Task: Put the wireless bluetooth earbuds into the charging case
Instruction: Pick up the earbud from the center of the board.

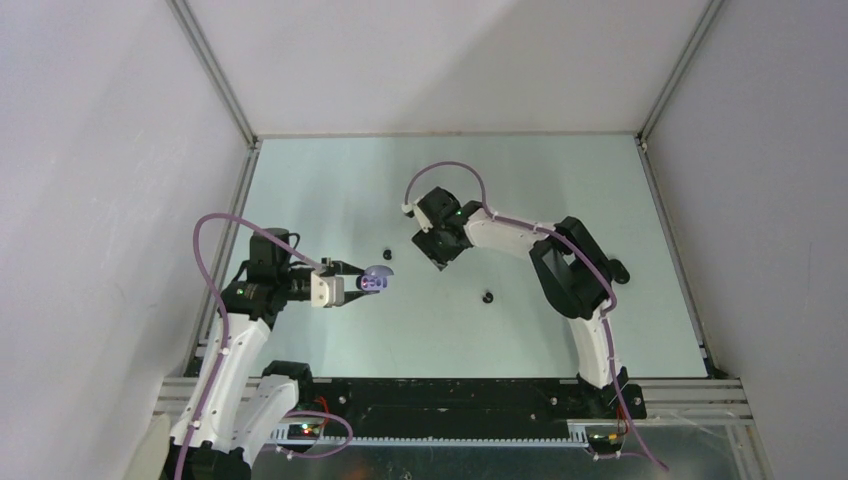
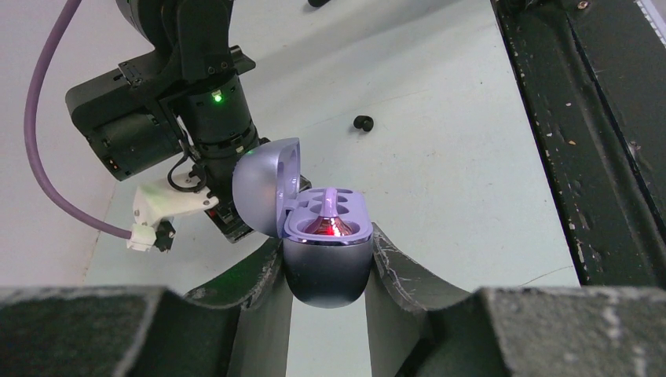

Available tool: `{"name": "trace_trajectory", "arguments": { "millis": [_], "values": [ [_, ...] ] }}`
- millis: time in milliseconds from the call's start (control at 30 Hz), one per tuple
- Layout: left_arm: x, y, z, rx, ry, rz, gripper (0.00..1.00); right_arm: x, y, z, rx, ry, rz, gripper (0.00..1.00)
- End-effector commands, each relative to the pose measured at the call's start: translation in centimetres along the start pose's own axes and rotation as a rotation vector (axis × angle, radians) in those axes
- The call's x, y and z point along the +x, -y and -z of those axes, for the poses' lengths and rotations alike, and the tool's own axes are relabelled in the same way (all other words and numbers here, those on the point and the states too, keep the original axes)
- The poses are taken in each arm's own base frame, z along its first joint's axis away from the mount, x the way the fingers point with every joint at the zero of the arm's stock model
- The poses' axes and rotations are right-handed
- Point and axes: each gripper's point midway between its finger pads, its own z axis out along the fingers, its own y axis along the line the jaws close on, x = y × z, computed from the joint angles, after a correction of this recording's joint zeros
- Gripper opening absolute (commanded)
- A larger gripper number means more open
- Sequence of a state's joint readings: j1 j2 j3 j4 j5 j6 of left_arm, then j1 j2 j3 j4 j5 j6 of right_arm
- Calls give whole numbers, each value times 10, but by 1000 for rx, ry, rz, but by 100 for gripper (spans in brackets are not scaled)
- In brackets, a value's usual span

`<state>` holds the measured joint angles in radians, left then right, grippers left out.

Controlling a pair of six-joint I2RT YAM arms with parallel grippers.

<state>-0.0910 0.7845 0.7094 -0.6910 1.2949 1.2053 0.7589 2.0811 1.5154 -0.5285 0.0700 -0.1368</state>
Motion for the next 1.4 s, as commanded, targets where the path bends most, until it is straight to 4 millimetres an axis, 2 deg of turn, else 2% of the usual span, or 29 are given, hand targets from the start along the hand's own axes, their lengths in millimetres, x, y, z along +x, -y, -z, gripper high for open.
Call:
{"name": "trace_trajectory", "arguments": {
  "millis": [0, 133, 300, 400, 533, 633, 733, 867, 1067, 1367],
  "values": [
    [-15, -7, 2, -6, 39, -61, 0, 9, 26, 9, 42, -41, -3, 65],
    [-15, -7, 2, -6, 39, -61, 0, 13, 35, 9, 13, -51, -38, 65],
    [-14, -7, 2, -7, 39, -62, 0, 6, 1, 26, -271, -24, -77, 65],
    [-14, -7, 2, -8, 38, -62, 0, -2, -10, 40, -415, 1, -119, 64],
    [-13, -7, 2, -7, 38, -60, 0, -3, 11, 42, -495, 19, -253, 62],
    [-12, -7, 2, -7, 37, -59, 0, 1, 24, 32, -543, 3, -349, 59],
    [-11, -8, 2, -9, 34, -59, 0, 0, 36, 24, -595, -6, -450, 49],
    [-9, -9, 2, -11, 31, -53, 0, 5, 34, 9, -625, -44, -524, 39],
    [-9, -9, 2, -13, 29, -52, 0, 19, 34, -13, -570, -104, -579, 37],
    [-9, -10, 2, -15, 28, -49, 0, 21, 32, -24, -550, -121, -604, 36]
  ]
}}
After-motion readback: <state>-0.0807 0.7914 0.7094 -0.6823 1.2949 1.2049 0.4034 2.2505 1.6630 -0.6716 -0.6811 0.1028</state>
